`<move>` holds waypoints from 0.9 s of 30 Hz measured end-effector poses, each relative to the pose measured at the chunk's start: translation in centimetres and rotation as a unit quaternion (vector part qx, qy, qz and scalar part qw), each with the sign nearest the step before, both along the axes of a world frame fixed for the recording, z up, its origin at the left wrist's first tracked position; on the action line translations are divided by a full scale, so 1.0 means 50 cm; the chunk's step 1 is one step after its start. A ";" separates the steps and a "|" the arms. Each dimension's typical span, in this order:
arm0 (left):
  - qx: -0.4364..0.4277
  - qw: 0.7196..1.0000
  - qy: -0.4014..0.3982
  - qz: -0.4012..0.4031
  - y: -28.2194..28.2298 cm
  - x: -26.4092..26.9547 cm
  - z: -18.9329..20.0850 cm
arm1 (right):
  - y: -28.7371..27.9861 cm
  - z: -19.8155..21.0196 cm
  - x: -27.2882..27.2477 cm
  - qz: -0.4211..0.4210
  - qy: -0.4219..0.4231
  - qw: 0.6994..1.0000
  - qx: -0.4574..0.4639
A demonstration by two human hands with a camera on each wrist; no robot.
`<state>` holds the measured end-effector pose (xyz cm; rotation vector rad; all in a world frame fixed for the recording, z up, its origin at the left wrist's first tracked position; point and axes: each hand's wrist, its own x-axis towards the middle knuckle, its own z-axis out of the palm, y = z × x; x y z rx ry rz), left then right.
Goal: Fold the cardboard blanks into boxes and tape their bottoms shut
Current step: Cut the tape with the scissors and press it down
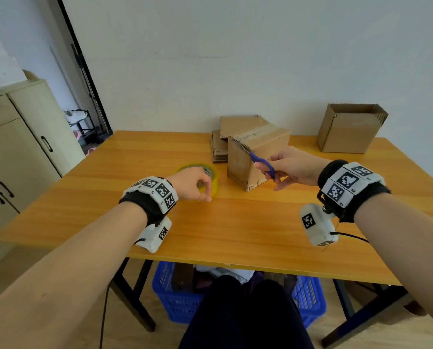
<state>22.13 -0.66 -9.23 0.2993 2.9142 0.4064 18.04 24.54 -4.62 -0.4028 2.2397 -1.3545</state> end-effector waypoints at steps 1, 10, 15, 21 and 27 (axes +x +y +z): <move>0.000 1.000 0.006 0.001 0.001 0.001 0.000 | 0.000 0.000 0.000 -0.001 0.000 1.000 0.000; -0.012 0.997 0.037 0.072 0.006 -0.003 -0.008 | 0.001 0.003 0.006 -0.004 0.004 1.000 0.006; 0.015 0.995 0.035 0.097 0.003 -0.005 0.001 | -0.001 0.004 0.006 -0.007 0.000 1.000 0.010; 0.073 0.995 0.023 0.067 0.014 -0.023 0.031 | 0.001 0.008 0.006 -0.005 0.003 1.000 0.018; 0.119 0.986 0.115 0.016 0.055 -0.056 0.090 | 0.003 0.007 -0.001 0.009 0.018 0.999 0.036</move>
